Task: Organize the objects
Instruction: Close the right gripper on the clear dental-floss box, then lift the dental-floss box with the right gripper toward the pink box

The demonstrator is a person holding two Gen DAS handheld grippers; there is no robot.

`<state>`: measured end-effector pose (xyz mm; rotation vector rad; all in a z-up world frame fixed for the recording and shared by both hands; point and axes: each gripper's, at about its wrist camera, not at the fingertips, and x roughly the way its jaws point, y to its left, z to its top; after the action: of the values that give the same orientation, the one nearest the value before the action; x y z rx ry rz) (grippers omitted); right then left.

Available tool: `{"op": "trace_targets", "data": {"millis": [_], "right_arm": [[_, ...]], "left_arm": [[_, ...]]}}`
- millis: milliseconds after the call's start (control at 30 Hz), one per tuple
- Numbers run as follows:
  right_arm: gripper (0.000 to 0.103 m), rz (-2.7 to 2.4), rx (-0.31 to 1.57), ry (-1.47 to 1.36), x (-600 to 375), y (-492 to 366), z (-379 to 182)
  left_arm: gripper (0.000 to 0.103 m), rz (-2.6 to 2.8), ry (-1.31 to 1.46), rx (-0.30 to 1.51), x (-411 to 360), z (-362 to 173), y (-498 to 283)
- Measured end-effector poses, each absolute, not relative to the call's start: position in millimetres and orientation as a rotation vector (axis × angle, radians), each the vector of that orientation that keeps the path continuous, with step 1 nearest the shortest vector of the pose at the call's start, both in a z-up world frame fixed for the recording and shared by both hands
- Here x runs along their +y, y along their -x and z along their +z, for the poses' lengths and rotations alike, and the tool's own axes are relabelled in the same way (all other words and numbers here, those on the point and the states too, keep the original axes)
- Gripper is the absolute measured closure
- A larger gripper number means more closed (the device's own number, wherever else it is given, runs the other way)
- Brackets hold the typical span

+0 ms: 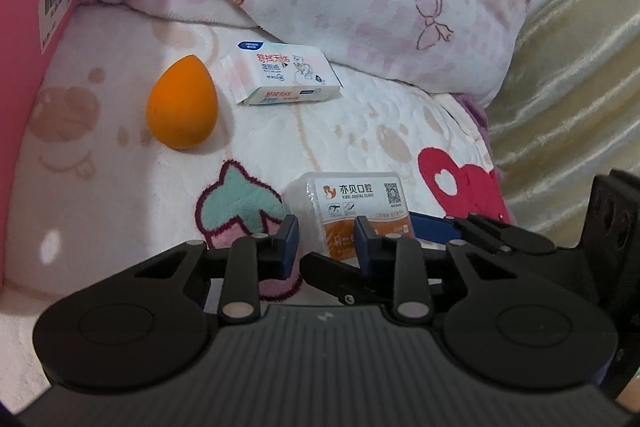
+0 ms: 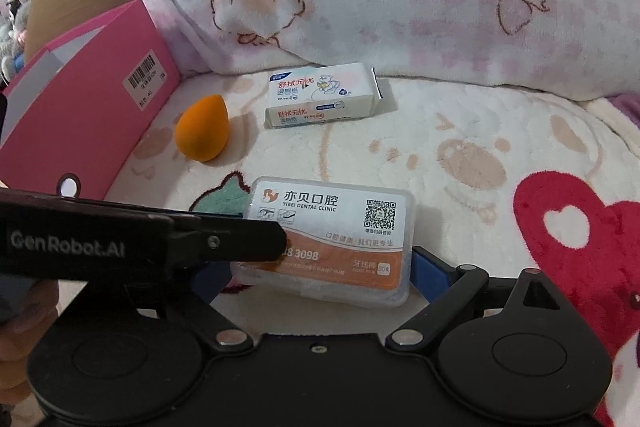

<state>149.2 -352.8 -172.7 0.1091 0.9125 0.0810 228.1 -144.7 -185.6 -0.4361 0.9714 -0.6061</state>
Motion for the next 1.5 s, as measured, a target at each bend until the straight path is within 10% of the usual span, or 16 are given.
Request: {"op": "trace_targets", "data": {"millis": [1500], "right_arm": [[0.008, 0.048, 0.849, -0.091, -288, -106, -101]], "left_arm": [[0.075, -0.596, 0.268, 0.931, -109, -95, -174]]}}
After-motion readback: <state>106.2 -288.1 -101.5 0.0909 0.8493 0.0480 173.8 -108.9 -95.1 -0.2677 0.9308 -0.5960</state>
